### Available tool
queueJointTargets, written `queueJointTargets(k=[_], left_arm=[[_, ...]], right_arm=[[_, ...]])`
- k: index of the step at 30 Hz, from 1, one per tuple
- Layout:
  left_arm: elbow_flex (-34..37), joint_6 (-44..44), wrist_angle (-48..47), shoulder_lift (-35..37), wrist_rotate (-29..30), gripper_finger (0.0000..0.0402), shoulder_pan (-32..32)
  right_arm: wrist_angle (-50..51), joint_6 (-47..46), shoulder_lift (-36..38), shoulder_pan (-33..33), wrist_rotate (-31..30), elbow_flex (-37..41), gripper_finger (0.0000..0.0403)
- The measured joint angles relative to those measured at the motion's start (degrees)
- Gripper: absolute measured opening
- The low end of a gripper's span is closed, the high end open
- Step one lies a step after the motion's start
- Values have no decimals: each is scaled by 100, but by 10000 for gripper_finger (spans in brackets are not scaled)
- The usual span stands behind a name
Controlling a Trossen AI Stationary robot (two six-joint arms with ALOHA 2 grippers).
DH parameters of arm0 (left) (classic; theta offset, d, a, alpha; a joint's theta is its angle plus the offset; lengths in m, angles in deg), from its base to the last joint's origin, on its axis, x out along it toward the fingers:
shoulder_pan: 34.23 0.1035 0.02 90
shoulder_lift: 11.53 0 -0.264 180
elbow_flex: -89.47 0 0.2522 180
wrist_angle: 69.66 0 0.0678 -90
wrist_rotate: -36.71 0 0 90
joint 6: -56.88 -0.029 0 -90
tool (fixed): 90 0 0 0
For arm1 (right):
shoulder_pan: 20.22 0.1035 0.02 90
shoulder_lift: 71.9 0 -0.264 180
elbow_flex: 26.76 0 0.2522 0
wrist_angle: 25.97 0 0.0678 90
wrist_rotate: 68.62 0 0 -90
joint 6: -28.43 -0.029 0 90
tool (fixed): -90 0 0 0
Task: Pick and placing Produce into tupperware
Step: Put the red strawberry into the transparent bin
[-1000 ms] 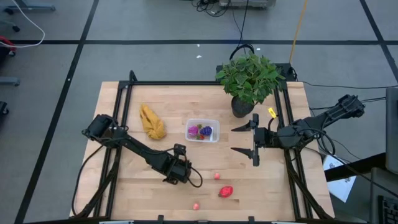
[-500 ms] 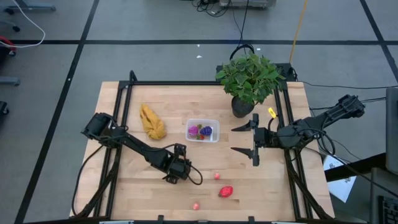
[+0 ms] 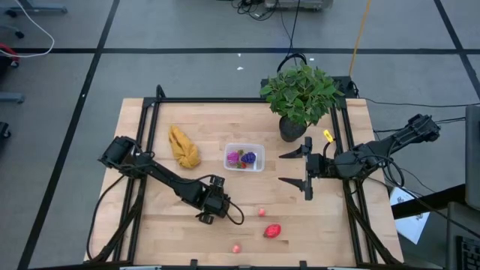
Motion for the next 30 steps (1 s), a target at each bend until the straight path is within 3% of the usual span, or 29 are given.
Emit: queueJointTargets(k=[9, 22, 26, 30], left_arm=[[22, -2, 285, 177, 110, 129, 9], [27, 134, 297, 711, 751, 148, 230], [21, -107, 407, 1040, 1139, 143, 547], [18, -489, 870, 1296, 1154, 151, 1043]], right_arm=[[1, -5, 0, -1, 0, 0, 309], [-208, -13, 0, 0, 0, 173, 309], [-361, 19, 0, -1, -2, 173, 309], [-422, 22, 0, -2, -2, 173, 309]])
